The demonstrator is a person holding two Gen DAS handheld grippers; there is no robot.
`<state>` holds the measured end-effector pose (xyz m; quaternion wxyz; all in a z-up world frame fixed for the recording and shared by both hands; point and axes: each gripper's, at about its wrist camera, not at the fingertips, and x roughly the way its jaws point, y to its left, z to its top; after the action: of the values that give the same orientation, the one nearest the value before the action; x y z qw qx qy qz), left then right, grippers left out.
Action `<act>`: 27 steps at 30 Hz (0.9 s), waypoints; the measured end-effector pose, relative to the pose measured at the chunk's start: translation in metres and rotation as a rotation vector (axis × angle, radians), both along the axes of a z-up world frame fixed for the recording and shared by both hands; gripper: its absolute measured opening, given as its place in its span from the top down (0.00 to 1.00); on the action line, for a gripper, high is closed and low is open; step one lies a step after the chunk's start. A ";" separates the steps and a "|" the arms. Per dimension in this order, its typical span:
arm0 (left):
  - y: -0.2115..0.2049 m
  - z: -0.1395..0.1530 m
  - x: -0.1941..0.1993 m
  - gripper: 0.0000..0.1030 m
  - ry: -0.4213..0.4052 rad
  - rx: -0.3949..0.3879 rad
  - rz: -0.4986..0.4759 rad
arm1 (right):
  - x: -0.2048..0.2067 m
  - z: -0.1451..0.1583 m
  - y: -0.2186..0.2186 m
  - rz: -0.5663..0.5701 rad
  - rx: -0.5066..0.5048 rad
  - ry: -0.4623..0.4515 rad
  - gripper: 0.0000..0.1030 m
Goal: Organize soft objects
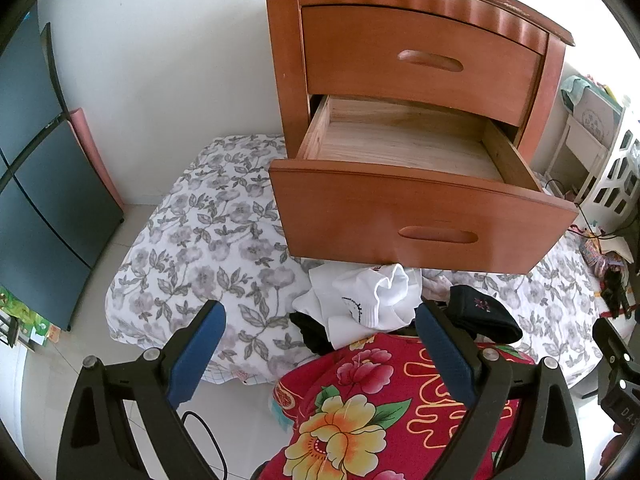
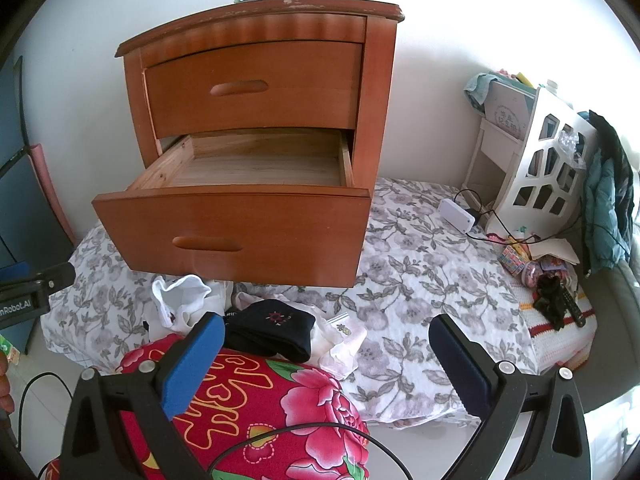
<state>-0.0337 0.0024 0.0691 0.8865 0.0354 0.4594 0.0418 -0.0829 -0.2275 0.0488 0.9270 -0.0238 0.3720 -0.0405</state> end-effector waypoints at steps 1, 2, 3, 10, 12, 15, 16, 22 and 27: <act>0.001 0.000 0.000 0.07 0.000 0.000 0.000 | 0.000 0.000 0.000 -0.001 0.000 0.000 0.00; 0.001 0.000 0.000 0.07 0.001 -0.001 0.001 | 0.000 0.000 0.000 -0.001 0.000 0.000 0.00; 0.000 0.000 0.000 0.07 0.001 -0.002 0.003 | 0.000 0.000 0.000 -0.002 0.000 0.000 0.00; -0.001 -0.001 0.000 0.07 0.001 -0.003 0.001 | 0.000 0.000 0.000 -0.001 0.000 0.000 0.00; 0.001 0.000 0.000 0.07 0.001 -0.002 0.002 | 0.000 0.000 0.000 -0.001 0.000 0.000 0.00; 0.001 0.000 0.001 0.07 0.002 -0.003 0.002 | 0.000 0.000 0.000 -0.002 0.001 0.000 0.00; 0.001 0.000 0.001 0.07 0.002 -0.003 0.002 | 0.000 0.000 0.000 -0.001 0.001 0.000 0.00; 0.000 -0.001 0.000 0.07 0.004 -0.007 0.006 | 0.000 0.000 0.000 0.000 0.000 0.000 0.00; 0.001 -0.002 0.000 0.07 0.004 -0.010 0.011 | 0.000 0.000 0.000 0.000 0.000 -0.001 0.00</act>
<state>-0.0338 0.0030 0.0674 0.8856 0.0285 0.4615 0.0445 -0.0828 -0.2277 0.0486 0.9272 -0.0235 0.3717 -0.0406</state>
